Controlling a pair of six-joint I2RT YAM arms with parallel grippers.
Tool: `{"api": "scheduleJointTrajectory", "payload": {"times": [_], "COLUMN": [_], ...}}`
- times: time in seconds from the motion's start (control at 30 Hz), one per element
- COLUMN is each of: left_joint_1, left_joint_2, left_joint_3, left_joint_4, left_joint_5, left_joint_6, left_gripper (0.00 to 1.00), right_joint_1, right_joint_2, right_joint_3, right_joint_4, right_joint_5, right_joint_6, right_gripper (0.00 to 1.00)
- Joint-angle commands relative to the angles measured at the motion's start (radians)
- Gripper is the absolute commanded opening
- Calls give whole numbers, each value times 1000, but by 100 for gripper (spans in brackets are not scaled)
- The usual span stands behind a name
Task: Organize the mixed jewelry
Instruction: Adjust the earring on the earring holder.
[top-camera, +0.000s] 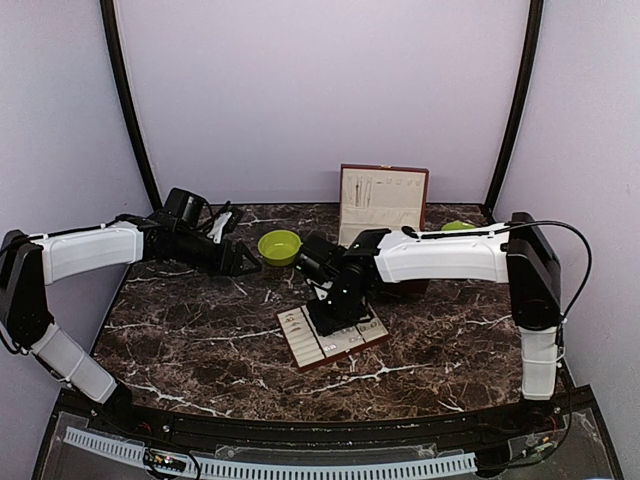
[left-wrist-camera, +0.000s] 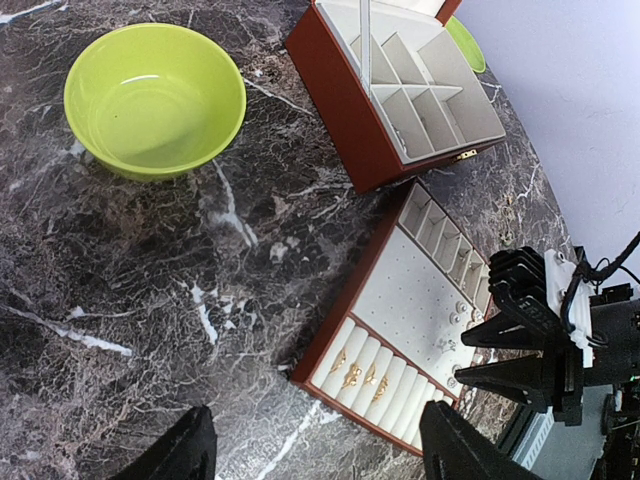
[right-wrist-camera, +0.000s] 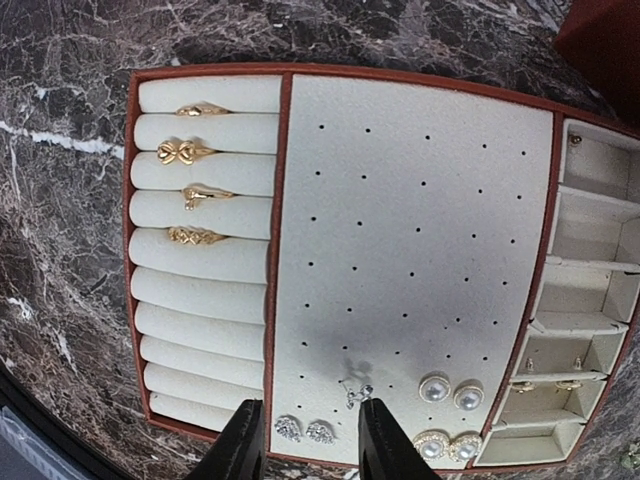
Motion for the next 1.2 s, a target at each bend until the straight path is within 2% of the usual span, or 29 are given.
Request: {"api": "scheduleJointTrajectory", "payload": {"times": [0.0,1.17], "left_joint_1": [-3,-4], "left_joint_2": [-34,-38], "left_joint_3": [-16,-15], "left_joint_4": [7,7], "left_joint_5": [17,20], "left_joint_6": [-5,-5], "left_gripper": [72,73], "right_joint_1": [8,8], "right_joint_2": [17,56], "right_joint_3": [6,-29], "right_joint_4": [0,48], "right_joint_5": [-13,-41], "right_joint_6": [1,-4], "right_gripper": [33,32]}}
